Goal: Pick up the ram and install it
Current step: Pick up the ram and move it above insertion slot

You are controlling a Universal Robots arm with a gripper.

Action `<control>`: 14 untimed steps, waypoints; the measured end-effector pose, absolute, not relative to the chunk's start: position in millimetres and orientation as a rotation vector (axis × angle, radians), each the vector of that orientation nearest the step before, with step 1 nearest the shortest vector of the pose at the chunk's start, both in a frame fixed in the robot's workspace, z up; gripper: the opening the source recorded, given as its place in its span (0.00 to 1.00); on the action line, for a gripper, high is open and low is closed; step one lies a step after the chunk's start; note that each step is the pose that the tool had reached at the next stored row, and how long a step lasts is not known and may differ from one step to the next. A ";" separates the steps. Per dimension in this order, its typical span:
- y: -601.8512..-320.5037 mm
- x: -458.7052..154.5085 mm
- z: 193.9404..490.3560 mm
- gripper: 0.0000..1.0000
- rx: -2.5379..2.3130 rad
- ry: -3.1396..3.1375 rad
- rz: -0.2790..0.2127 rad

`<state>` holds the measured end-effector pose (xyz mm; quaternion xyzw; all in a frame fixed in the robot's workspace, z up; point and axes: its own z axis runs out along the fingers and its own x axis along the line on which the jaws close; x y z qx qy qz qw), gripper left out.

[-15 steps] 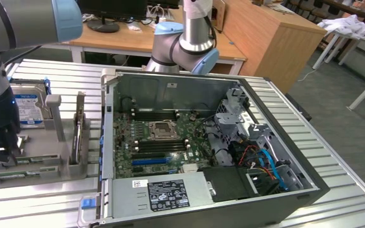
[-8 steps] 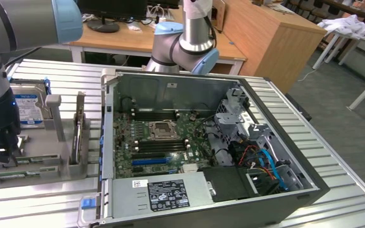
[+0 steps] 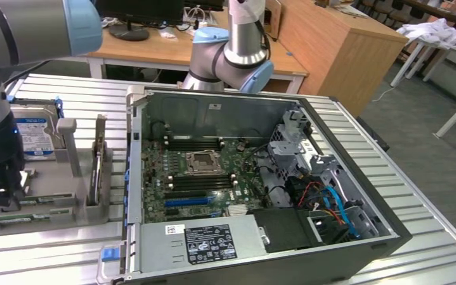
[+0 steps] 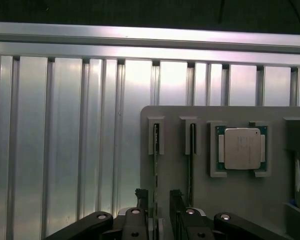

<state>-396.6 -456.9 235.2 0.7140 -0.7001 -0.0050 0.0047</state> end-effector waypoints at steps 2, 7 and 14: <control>-457.9 -396.6 235.2 0.31 2.237 -2.193 -0.016; -458.6 -396.6 235.2 0.31 2.236 -2.193 -0.016; -458.7 -396.6 230.9 0.31 2.237 -2.193 -0.015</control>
